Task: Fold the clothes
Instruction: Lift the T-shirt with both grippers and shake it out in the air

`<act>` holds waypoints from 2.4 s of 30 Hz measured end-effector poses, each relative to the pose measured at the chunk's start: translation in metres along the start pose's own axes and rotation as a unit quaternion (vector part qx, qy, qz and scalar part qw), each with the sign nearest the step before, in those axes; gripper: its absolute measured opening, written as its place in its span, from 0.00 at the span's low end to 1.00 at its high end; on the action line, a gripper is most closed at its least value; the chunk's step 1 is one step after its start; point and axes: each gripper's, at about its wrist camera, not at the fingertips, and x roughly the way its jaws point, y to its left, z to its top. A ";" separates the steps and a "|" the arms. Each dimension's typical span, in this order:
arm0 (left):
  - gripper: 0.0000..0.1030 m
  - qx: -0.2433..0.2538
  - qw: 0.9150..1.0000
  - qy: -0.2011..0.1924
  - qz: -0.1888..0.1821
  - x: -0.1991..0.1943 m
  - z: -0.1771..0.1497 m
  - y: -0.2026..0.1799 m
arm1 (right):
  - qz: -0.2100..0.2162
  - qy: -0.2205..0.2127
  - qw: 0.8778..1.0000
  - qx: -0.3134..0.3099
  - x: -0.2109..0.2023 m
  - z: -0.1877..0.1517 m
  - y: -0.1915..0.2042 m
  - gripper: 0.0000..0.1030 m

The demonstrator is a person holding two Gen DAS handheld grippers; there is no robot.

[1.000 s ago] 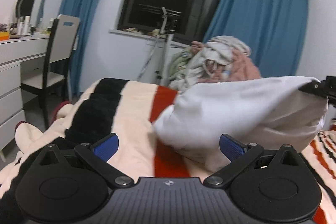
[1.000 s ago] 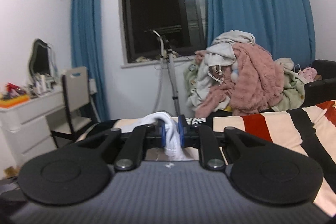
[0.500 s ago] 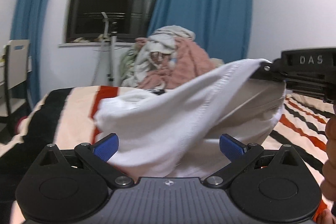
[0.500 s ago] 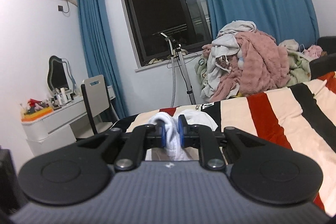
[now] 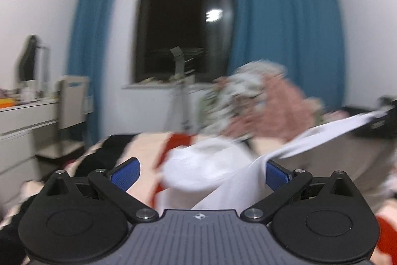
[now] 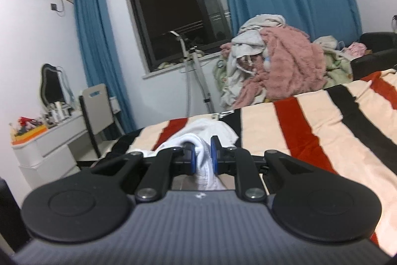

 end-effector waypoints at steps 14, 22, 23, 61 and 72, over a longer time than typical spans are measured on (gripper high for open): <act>1.00 -0.072 0.993 -0.025 0.096 -0.007 0.024 0.060 | -0.075 0.089 0.992 -0.041 0.035 -0.028 -0.011 0.24; 1.00 -0.107 0.988 -0.015 0.109 -0.018 0.030 0.078 | -0.089 0.225 0.968 -0.066 0.049 -0.064 -0.007 0.52; 1.00 -0.108 0.988 -0.013 0.112 -0.019 0.030 0.080 | -0.091 0.228 0.967 -0.067 0.047 -0.066 -0.008 0.53; 1.00 -0.120 0.969 -0.191 0.100 -0.150 0.211 0.113 | -0.105 -0.207 0.969 -0.080 -0.101 0.159 0.053 0.57; 1.00 -0.083 0.930 -0.353 0.060 -0.270 0.416 0.127 | -0.051 -0.318 0.937 -0.132 -0.206 0.343 0.102 0.57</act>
